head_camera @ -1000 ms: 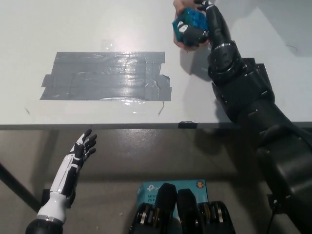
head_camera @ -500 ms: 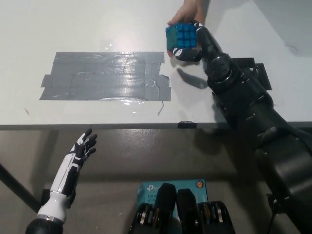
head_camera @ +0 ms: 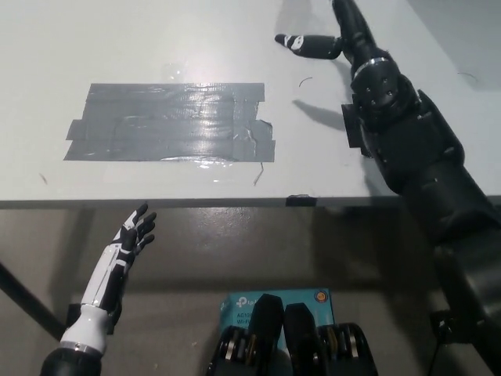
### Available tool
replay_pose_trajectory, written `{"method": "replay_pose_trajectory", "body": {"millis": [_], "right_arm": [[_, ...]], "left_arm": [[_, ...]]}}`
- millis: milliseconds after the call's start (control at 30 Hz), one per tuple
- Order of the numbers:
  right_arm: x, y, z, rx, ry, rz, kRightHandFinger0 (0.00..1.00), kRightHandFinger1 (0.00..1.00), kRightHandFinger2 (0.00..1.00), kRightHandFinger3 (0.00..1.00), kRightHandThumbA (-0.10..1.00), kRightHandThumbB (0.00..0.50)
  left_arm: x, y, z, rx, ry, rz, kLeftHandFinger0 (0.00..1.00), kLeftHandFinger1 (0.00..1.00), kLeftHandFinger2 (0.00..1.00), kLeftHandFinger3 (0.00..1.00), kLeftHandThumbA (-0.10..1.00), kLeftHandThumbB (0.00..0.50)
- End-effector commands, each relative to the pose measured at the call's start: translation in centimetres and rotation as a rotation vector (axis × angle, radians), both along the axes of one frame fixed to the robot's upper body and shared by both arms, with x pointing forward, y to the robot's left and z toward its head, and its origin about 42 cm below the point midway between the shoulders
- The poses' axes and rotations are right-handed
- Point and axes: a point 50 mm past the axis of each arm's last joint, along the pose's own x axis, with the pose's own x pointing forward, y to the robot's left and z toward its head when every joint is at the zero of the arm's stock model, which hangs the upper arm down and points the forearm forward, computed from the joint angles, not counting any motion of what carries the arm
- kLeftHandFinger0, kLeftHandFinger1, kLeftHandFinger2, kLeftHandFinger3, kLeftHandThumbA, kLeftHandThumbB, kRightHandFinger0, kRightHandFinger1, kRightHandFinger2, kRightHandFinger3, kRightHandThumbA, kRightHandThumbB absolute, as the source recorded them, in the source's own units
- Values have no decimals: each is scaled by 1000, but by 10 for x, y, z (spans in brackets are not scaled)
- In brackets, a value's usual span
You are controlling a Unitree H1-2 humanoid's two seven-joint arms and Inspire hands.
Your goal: A rubick's cube is kept in the black marked spot on the table and the robot uses its right arm to pick it up and hands it to a person
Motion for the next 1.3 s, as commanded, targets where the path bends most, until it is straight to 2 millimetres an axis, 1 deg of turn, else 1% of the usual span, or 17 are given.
{"method": "replay_pose_trajectory", "body": {"millis": [0,100,133,167,233,267,300,367,400,433,533,600,833,867,1067,1200,1267], "right_arm": [[-64,-47,107,103,-437,15,1000,1000,1000,1000,888,453],[-120,-75,110,123,-555,73,1000,1000,1000,1000,880,422],[-120,-75,110,123,-555,73,1000,1000,1000,1000,879,420],[-143,-83,105,121,-594,86,1000,1000,1000,1000,878,403],[-177,-92,94,126,-612,98,1000,1000,1000,1000,952,411],[-203,-100,81,123,-626,115,1000,1000,1000,1000,981,402],[-207,-101,79,122,-628,118,1000,1000,1000,1000,1000,456],[-226,-106,66,156,-630,156,1000,1000,1000,1000,939,380],[-234,-108,58,186,-633,176,1000,1000,1000,1000,883,371],[-255,-115,36,254,-631,215,1000,1000,1000,1000,857,368],[-279,-123,11,284,-619,228,1000,1000,1000,1000,855,333],[-286,-128,-4,280,-609,217,1000,1000,1000,1000,862,347],[-295,-141,-49,367,-494,190,1000,1000,1000,1000,826,337],[-294,-141,-52,372,-481,190,1000,1000,1000,1000,811,328],[-276,-135,-100,503,-285,195,1000,1000,1000,1000,696,285],[-262,-135,-136,587,-142,162,1000,1000,1000,1000,688,284],[-260,-134,-142,578,-127,154,1000,1000,1000,1000,697,277]], "left_arm": [[8,4,18,28,-66,-22,1000,1000,1000,1000,1000,160],[9,6,19,22,-63,-16,1000,1000,1000,1000,1000,173],[9,6,19,22,-63,-16,1000,1000,1000,1000,1000,173],[10,6,20,20,-65,-17,1000,1000,1000,1000,1000,166],[11,5,19,19,-68,-19,1000,1000,1000,1000,1000,162],[10,5,17,24,-67,-19,1000,1000,1000,1000,1000,161],[9,5,17,26,-67,-18,1000,1000,1000,1000,1000,161],[7,5,13,32,-64,-18,1000,1000,1000,1000,1000,161],[6,5,12,30,-62,-19,1000,1000,1000,1000,1000,155],[4,5,9,24,-51,-19,1000,1000,1000,1000,1000,145],[1,4,5,23,-39,-10,1000,1000,1000,1000,1000,148],[-2,5,2,15,-28,-7,1000,1000,1000,1000,1000,152],[-11,3,-7,24,-12,-7,1000,1000,1000,1000,1000,145],[-11,3,-8,19,-7,-5,1000,1000,1000,1000,1000,160],[-14,2,-8,17,6,-6,1000,1000,1000,1000,1000,154],[-13,3,-10,18,8,-8,1000,1000,1000,1000,1000,162],[-13,3,-10,19,9,-7,1000,1000,1000,1000,1000,165]]}}
